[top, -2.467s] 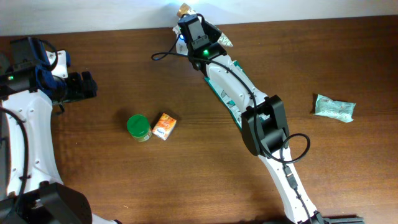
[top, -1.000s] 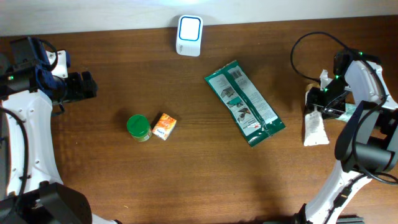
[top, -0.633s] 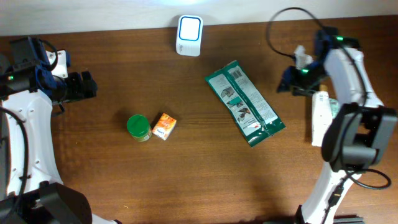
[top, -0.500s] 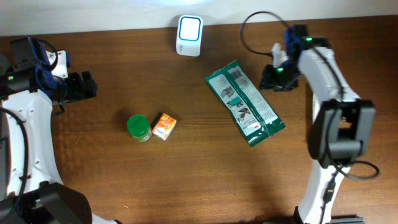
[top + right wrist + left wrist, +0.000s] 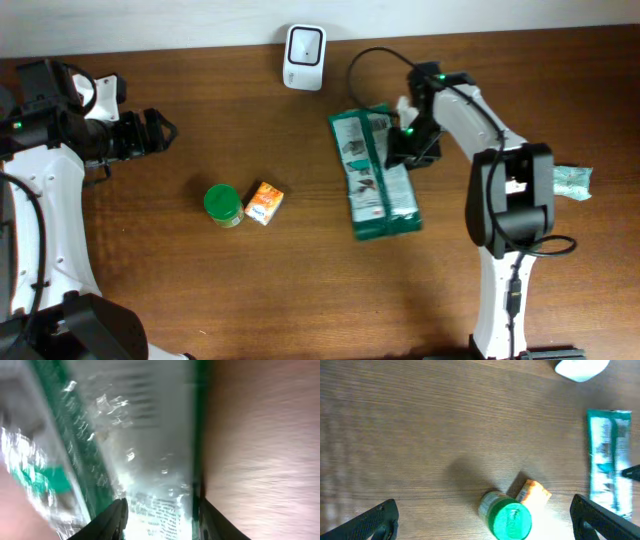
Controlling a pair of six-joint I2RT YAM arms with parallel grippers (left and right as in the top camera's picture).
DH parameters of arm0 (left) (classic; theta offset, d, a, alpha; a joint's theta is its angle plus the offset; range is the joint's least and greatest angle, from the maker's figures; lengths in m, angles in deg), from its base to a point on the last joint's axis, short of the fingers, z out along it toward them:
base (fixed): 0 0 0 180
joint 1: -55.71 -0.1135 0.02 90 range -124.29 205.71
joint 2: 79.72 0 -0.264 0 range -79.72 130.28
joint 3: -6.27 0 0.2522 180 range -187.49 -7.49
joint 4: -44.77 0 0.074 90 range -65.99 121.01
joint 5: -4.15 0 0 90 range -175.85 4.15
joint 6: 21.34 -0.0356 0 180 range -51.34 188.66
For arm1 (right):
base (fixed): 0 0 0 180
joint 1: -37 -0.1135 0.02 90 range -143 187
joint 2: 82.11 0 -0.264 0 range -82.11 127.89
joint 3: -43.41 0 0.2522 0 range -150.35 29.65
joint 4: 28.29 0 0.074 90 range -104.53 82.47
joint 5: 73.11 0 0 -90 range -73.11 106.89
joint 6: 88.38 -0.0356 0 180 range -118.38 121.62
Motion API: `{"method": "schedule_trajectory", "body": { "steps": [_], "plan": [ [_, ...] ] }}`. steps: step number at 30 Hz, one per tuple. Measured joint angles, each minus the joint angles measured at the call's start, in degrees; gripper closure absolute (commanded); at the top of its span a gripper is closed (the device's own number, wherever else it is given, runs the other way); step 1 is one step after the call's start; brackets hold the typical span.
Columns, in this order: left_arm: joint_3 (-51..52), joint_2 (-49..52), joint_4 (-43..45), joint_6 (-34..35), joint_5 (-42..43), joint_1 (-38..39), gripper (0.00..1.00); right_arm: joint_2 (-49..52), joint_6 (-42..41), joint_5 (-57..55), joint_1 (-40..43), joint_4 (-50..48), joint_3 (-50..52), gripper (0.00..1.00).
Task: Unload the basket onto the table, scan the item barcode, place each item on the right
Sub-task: 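Reach the right gripper to the green glove packet and grasp its edge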
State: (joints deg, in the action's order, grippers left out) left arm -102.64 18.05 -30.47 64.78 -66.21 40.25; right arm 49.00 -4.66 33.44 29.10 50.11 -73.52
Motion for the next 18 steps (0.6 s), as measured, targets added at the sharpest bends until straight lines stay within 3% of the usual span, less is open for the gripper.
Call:
{"method": "schedule_trajectory", "body": {
  "steps": [2,7,12,15,18],
  "plan": [
    [0.00,0.00,-0.02,0.00,1.90,0.00,0.01,0.00,-0.13,1.44,-2.80,0.96,0.00,0.62],
    [0.00,0.00,0.42,-0.11,6.14,1.36,0.20,0.11,-0.46,3.08,-5.03,3.19,-1.01,0.57],
    [0.00,0.28,6.05,0.35,7.10,12.74,0.38,-0.09,-0.37,3.30,-0.15,11.34,-12.90,0.57],
    [-0.13,3.43,9.51,0.57,7.61,21.22,0.55,-1.31,-0.37,5.33,2.67,12.33,-14.95,0.60],
    [-0.17,11.47,10.60,0.37,7.63,28.83,0.83,-1.31,-0.72,6.05,3.96,12.04,-14.62,0.66]
  ]
}}
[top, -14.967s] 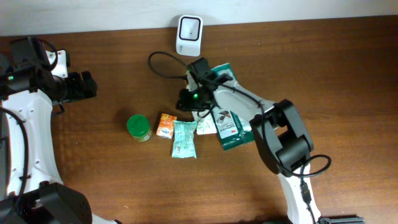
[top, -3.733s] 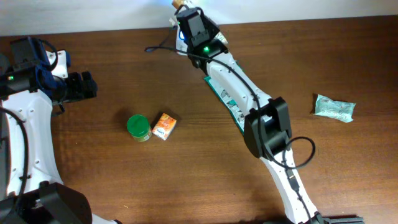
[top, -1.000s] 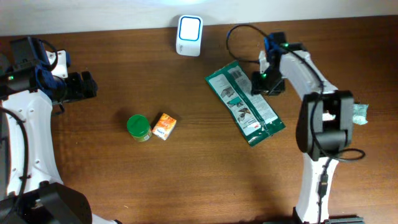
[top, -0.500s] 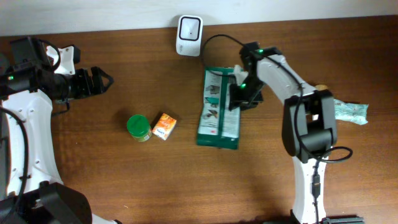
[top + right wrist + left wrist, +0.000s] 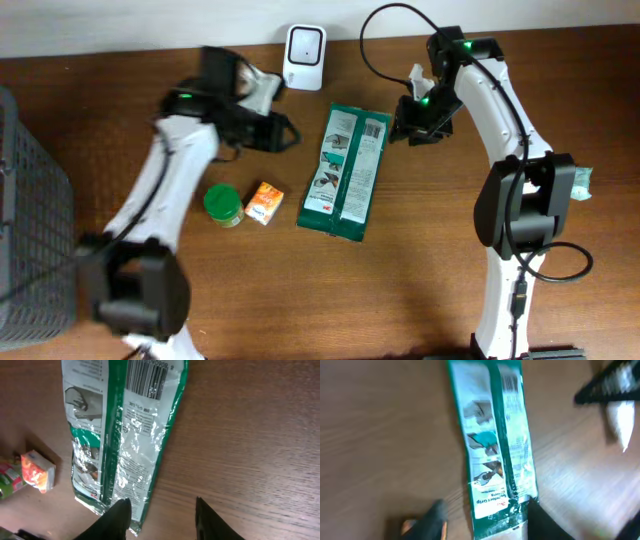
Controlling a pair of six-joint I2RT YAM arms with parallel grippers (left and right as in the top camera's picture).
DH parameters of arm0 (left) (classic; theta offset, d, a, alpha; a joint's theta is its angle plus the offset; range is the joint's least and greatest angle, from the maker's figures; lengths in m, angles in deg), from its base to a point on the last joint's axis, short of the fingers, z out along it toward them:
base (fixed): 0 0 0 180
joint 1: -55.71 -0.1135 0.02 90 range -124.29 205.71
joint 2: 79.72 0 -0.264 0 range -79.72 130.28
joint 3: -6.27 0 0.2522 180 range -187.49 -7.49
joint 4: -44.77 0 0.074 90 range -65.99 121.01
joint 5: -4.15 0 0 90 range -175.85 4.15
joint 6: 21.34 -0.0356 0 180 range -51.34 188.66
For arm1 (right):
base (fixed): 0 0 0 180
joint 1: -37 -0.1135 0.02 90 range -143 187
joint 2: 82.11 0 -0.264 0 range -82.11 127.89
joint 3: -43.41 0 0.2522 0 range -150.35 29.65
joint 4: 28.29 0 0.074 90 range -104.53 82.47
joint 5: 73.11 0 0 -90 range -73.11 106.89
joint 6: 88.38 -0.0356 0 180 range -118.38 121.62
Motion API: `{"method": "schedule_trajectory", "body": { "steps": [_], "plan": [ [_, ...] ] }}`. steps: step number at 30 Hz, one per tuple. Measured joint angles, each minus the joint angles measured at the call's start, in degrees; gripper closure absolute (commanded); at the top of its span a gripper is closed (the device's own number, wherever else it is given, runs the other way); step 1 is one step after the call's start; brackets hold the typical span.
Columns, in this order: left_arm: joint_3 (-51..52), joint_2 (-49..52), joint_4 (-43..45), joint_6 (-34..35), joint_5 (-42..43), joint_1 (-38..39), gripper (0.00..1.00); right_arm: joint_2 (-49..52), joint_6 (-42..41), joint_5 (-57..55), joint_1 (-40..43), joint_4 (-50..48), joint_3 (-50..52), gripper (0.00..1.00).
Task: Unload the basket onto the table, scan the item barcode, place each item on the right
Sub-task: 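Reach the right gripper to the green glove packet and grasp its edge, then grasp the packet's left edge with the left gripper, holding it with both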
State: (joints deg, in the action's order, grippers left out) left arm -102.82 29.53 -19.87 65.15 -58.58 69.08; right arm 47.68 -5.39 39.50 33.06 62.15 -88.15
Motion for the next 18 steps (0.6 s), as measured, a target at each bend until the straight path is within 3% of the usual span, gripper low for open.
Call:
{"method": "schedule_trajectory", "body": {
  "steps": [2,3,6,14,18],
  "plan": [
    [0.00,4.98,1.07,-1.03,0.00,3.76,0.98,0.00,-0.72,0.33,0.00,-1.75,1.77,0.69],
    [0.00,6.86,1.57,-1.64,-0.02,5.31,1.00,0.00,-1.22,0.46,0.00,-2.43,3.28,0.72],
    [0.02,11.17,3.02,-1.90,0.02,8.70,1.00,0.00,-3.58,0.90,0.00,-5.33,8.35,0.80],
    [0.02,17.79,3.80,-0.79,0.00,8.79,1.00,0.00,-5.31,7.89,0.00,-16.44,20.37,0.81],
    [0.02,19.41,3.69,3.28,-0.59,8.81,1.00,0.00,-6.51,10.10,0.00,-19.63,22.64,0.80]
  ]
}}
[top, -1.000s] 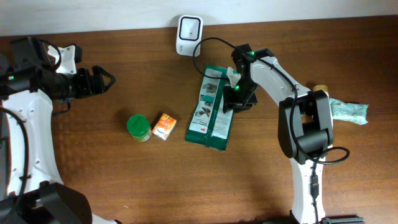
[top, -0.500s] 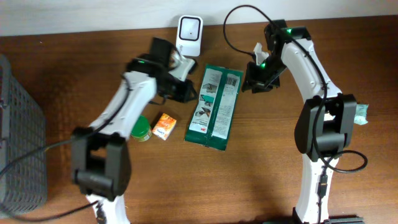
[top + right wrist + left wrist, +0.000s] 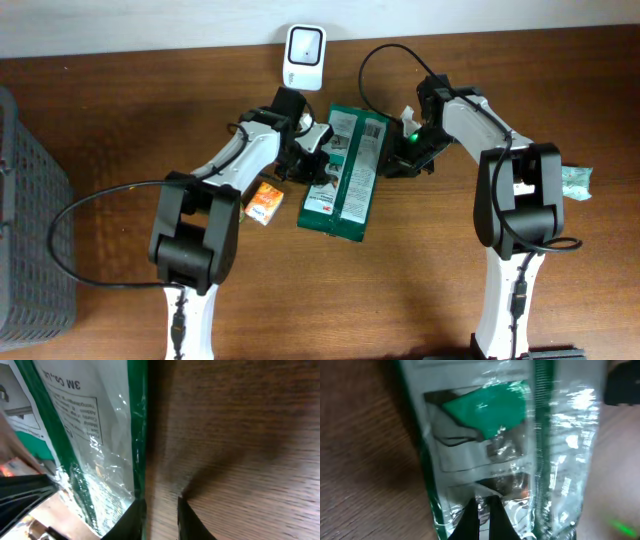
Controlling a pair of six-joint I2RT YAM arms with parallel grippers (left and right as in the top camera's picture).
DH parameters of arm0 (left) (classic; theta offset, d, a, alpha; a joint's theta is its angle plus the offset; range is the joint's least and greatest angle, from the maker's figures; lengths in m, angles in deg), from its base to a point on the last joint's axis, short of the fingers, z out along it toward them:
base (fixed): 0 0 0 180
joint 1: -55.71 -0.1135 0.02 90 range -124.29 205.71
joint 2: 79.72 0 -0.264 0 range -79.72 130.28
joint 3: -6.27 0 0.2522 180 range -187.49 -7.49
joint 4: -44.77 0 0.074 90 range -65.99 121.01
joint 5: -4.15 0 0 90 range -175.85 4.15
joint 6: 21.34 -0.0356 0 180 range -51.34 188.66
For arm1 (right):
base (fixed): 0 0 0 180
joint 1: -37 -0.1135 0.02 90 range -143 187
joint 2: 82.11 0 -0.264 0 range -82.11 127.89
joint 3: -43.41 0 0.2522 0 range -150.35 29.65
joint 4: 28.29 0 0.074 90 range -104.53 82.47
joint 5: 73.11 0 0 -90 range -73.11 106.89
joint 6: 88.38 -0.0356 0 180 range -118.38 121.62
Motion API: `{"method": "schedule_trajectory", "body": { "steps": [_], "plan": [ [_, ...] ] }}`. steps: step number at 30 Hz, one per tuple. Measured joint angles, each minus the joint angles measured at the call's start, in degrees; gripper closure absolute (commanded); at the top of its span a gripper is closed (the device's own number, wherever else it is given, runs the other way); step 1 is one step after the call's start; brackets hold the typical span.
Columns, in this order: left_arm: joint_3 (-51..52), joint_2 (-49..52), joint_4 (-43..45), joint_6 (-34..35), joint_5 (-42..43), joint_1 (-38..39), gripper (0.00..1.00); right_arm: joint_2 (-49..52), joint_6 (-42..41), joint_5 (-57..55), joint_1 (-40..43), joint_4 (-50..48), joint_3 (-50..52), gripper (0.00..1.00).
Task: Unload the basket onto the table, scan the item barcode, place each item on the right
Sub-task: 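Grasp the packet's left edge with the left gripper, holding it with both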
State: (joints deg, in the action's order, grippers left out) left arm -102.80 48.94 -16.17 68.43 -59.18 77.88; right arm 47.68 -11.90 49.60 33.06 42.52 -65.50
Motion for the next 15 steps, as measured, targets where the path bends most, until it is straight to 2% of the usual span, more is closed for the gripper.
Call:
{"method": "schedule_trajectory", "body": {
  "steps": [4,11,14,15],
  "plan": [
    [-0.24,1.22,-1.88,6.64,0.31,-0.11,1.00,-0.11,-3.06,2.56,-0.63,-7.58,1.53,0.80],
    [-0.26,1.55,-6.47,9.35,3.13,-0.09,1.00,-0.24,-5.55,3.04,-3.19,-12.79,2.08,0.80],
    [-0.26,1.62,-7.28,9.53,4.39,-0.04,1.00,-0.24,-2.10,5.07,-1.68,-9.42,2.08,0.73],
    [-0.26,1.66,-7.76,9.55,5.05,-0.04,1.00,-0.24,-0.17,6.19,-0.57,-8.22,2.10,0.68]
  ]
}}
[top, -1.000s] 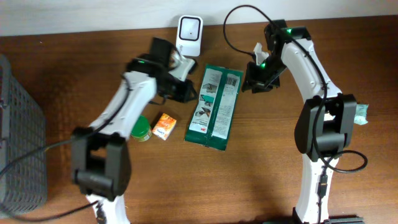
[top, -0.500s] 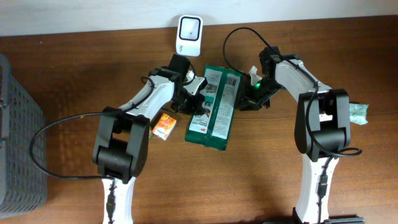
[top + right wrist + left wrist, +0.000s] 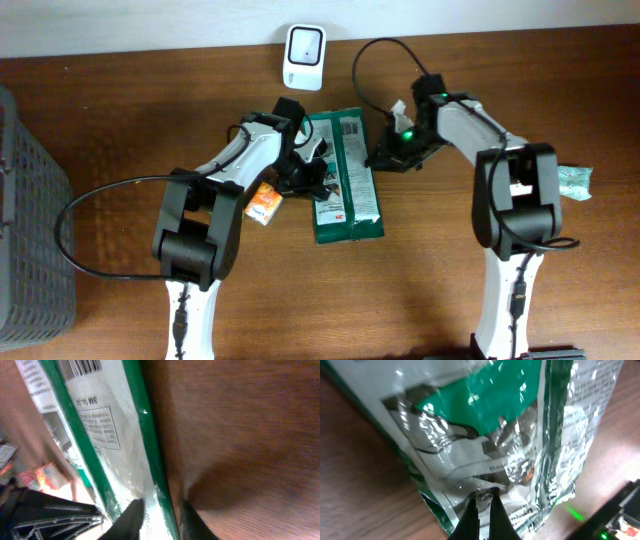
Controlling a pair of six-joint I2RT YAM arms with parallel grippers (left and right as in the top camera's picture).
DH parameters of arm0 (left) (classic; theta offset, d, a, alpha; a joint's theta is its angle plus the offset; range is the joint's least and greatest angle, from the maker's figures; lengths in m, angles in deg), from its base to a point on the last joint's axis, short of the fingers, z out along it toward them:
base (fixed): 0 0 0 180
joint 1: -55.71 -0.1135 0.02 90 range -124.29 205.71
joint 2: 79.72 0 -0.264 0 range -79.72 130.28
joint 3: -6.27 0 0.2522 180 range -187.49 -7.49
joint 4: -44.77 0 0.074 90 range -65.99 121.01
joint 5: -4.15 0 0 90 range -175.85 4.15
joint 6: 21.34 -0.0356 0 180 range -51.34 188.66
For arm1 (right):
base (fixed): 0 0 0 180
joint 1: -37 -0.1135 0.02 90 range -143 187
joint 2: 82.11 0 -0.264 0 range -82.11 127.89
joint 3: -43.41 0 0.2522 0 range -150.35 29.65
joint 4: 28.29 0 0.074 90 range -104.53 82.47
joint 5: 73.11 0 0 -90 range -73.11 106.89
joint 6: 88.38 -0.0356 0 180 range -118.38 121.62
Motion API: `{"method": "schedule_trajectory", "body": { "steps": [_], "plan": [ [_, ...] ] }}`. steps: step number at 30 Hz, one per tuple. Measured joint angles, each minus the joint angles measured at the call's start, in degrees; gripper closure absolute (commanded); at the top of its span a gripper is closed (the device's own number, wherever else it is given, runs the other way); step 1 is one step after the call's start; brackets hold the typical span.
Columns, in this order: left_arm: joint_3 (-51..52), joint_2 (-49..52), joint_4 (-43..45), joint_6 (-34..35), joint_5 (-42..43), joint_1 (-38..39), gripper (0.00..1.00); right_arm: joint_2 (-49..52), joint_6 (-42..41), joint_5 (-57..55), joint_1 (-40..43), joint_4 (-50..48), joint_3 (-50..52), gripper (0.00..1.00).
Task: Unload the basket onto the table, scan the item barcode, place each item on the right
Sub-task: 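Grasp the packet's left edge with the left gripper, holding it with both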
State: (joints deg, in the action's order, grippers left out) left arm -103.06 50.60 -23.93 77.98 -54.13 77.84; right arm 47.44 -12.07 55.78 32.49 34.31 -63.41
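Observation:
The item is a green and white plastic package (image 3: pixel 347 190), lying flat below the white scanner (image 3: pixel 304 45). Its barcode (image 3: pixel 347 127) faces up at the far end and also shows in the right wrist view (image 3: pixel 80 366). My left gripper (image 3: pixel 322 183) is shut on the clear film of the package (image 3: pixel 485 420) near its left side, fingertips almost touching (image 3: pixel 484 494). My right gripper (image 3: pixel 378 160) straddles the green right edge of the package (image 3: pixel 95 435), jaws drawn in close on it (image 3: pixel 159 505).
A small orange box (image 3: pixel 264 203) lies left of the package, beside my left arm. A grey mesh basket (image 3: pixel 30 220) stands at the left table edge. A crumpled teal packet (image 3: pixel 575 183) sits at the far right. A black cable (image 3: pixel 365 60) loops behind the right arm.
The package has turned: its near end, which pointed toward the lower left, now sits further right, and the barcode end lies closer under the scanner. Both grippers are still on it.
At first my left gripper was open far to the left and my right gripper was on the package right of centre. Then the package lay further left, tilted, with the right gripper open beside it. Then both grippers closed on its sides, and now it has turned.

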Motion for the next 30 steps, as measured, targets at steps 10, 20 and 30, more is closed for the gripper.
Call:
{"method": "schedule_trajectory", "body": {
  "steps": [10,20,30],
  "plan": [
    [0.00,0.11,-0.11,0.20,6.25,0.74,1.00,-1.38,17.66,14.10,5.49,-1.11,10.47,0.67],
    [-0.46,0.11,-0.37,0.20,-2.19,-0.79,1.00,-2.67,9.73,18.38,1.03,-9.14,15.67,0.66],
    [-17.00,2.32,-9.09,-4.81,-19.34,-2.08,1.00,-2.75,8.31,18.45,1.03,-9.14,15.69,0.61]
  ]
}}
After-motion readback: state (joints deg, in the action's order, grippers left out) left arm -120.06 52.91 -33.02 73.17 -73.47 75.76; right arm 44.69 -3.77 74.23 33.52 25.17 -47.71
